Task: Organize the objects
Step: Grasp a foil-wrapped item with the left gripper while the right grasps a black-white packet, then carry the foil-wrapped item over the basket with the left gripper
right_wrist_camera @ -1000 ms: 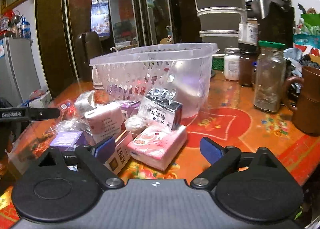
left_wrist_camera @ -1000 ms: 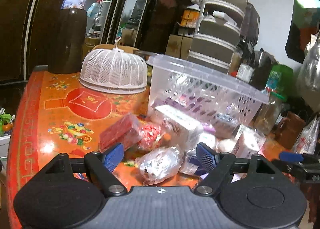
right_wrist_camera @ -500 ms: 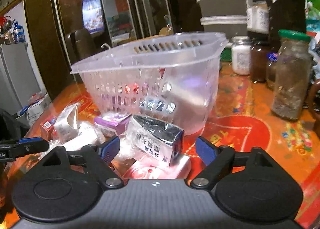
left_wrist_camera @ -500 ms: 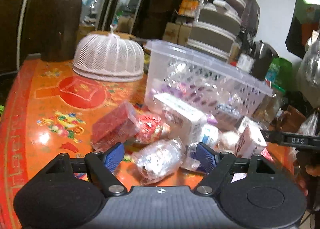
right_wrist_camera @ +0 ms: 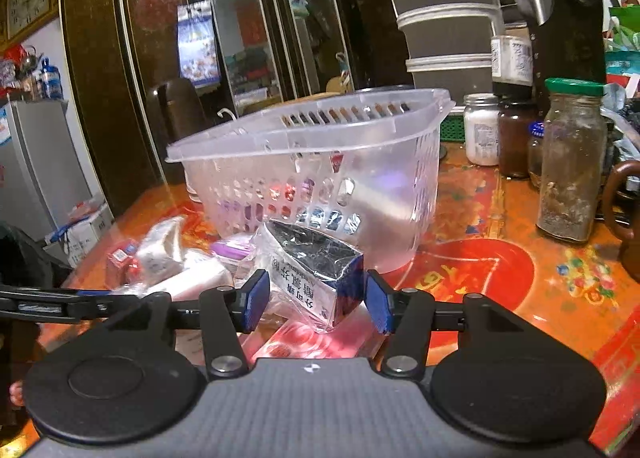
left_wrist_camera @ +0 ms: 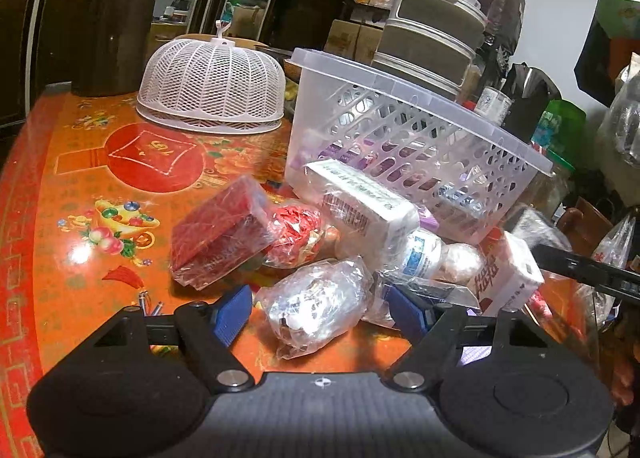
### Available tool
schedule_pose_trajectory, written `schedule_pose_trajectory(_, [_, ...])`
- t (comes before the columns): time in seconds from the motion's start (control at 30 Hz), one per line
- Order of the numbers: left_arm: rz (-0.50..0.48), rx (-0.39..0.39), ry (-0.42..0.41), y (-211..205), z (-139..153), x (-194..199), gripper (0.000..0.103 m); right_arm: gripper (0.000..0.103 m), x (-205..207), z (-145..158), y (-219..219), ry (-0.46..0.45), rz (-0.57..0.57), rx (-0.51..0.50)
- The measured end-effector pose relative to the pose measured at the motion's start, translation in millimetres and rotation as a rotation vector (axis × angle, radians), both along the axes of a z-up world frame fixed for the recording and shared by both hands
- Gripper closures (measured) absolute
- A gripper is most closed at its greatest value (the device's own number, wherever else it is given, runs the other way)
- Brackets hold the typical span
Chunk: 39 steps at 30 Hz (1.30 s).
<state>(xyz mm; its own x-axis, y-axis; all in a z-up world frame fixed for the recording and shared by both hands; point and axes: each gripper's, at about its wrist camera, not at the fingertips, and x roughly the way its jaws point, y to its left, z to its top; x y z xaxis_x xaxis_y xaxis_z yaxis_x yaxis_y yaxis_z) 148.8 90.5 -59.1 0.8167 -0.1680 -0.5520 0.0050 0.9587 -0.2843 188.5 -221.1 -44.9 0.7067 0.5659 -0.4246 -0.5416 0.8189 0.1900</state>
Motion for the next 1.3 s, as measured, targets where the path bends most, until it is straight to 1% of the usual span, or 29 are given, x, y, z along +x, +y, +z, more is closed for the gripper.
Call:
schedule_pose_trajectory(0.13, [-0.006, 0.007, 0.001, -1, 0, 2, 0.025, 0.048, -13, 4, -6, -0.017, -0.015, 0.021])
schedule_pose_trajectory(0.17, [-0.007, 0.01, 0.002, -2, 0, 2, 0.027, 0.048, -16, 5, -8, -0.018, -0.019, 0.029])
schedule_pose_trajectory(0.2, [-0.019, 0.01, -0.003, -3, 1, 1, 0.037, 0.048, -18, 6, -10, -0.019, -0.022, 0.036])
schedule_pose_trajectory(0.27, [-0.024, 0.028, -0.011, -6, 2, -3, 0.04, 0.048, -22, 7, -14, -0.023, -0.03, 0.051])
schedule_pose_trajectory(0.33, [-0.008, 0.045, -0.026, -7, 4, -9, 0.045, 0.048, -28, 9, -19, -0.029, -0.038, 0.063])
schedule_pose_trajectory(0.37, [0.0, 0.04, -0.033, -5, 5, -12, 0.05, 0.048, -31, 10, -22, -0.033, -0.042, 0.069])
schedule_pose_trajectory(0.4, [0.003, 0.021, -0.045, -3, 6, -17, 0.07, 0.048, -33, 11, -25, -0.037, -0.046, 0.073])
schedule_pose_trajectory(0.43, [0.001, 0.003, -0.055, -1, 7, -20, 0.075, 0.048, -35, 11, -27, -0.039, -0.05, 0.078])
schedule_pose_trajectory(0.5, [0.001, -0.017, -0.072, 2, 9, -25, 0.075, 0.048, -38, 10, -32, -0.038, -0.056, 0.087])
schedule_pose_trajectory(0.7, [-0.008, 0.027, -0.049, -5, 7, -21, 0.074, 0.048, -37, 6, -39, -0.025, -0.061, 0.102])
schedule_pose_trajectory(0.73, [-0.013, 0.033, -0.041, -7, 6, -19, 0.072, 0.048, -37, 5, -40, -0.022, -0.062, 0.105])
schedule_pose_trajectory(0.77, [-0.021, 0.034, -0.032, -8, 4, -16, 0.066, 0.048, -37, 4, -41, -0.019, -0.063, 0.109])
schedule_pose_trajectory(0.8, [-0.029, 0.027, -0.022, -7, 3, -13, 0.064, 0.048, -37, 3, -42, -0.017, -0.062, 0.112])
schedule_pose_trajectory(0.97, [-0.031, 0.08, 0.001, -14, 2, -4, 0.064, 0.048, -37, 3, -44, -0.016, -0.061, 0.117])
schedule_pose_trajectory(1.0, [-0.033, 0.094, 0.004, -16, 2, -2, 0.066, 0.048, -38, 3, -45, -0.017, -0.061, 0.117])
schedule_pose_trajectory(1.1, [-0.026, 0.11, -0.02, -18, 4, -5, 0.067, 0.048, -38, 3, -46, -0.021, -0.062, 0.121])
schedule_pose_trajectory(1.2, [-0.008, 0.098, -0.058, -15, 10, -12, 0.068, 0.048, -40, 6, -48, -0.029, -0.061, 0.128])
schedule_pose_trajectory(1.3, [-0.021, 0.082, -0.104, -13, 19, -24, 0.068, 0.048, -43, 11, -50, -0.042, -0.052, 0.138])
